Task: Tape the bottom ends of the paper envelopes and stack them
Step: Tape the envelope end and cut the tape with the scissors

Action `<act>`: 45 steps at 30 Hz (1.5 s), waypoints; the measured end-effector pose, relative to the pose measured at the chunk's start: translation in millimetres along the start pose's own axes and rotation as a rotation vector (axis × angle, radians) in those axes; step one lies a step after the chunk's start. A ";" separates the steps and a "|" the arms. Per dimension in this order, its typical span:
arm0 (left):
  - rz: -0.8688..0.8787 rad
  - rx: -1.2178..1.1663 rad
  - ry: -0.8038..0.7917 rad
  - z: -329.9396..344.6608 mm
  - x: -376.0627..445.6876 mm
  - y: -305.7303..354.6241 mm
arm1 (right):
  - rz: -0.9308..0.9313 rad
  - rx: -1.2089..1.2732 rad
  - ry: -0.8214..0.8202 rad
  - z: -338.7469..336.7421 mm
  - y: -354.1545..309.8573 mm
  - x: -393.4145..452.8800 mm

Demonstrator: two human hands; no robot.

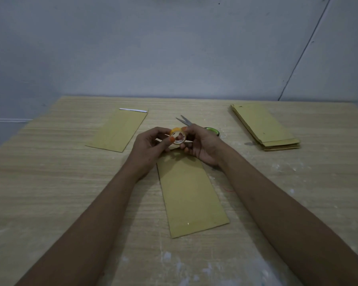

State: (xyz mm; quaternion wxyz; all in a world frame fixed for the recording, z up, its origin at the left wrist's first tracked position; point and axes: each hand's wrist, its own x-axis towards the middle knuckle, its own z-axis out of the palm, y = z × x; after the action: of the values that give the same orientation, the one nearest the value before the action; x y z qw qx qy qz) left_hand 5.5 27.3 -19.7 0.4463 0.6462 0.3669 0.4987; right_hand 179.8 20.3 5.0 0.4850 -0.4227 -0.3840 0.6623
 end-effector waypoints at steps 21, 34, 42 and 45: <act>-0.004 0.049 0.043 -0.4 -2.6 1.4 | -0.549 -0.498 0.289 -4.2 12.7 1.1; -0.005 0.154 0.050 -0.8 -1.6 -4.2 | -0.787 -0.700 0.327 -0.6 19.2 5.8; 0.054 0.250 0.049 -2.0 -0.1 -7.6 | -0.588 -0.664 0.327 0.0 18.3 8.9; 0.063 0.264 0.047 -1.9 0.0 -7.4 | -0.588 -0.749 0.322 2.4 21.7 10.7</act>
State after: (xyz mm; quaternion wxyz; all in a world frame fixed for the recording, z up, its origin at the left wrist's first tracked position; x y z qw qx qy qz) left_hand 3.4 30.2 -26.5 0.3328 0.6986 0.4193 0.4748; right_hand 168.7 25.3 -16.0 0.5194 -0.5383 -0.6185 0.2407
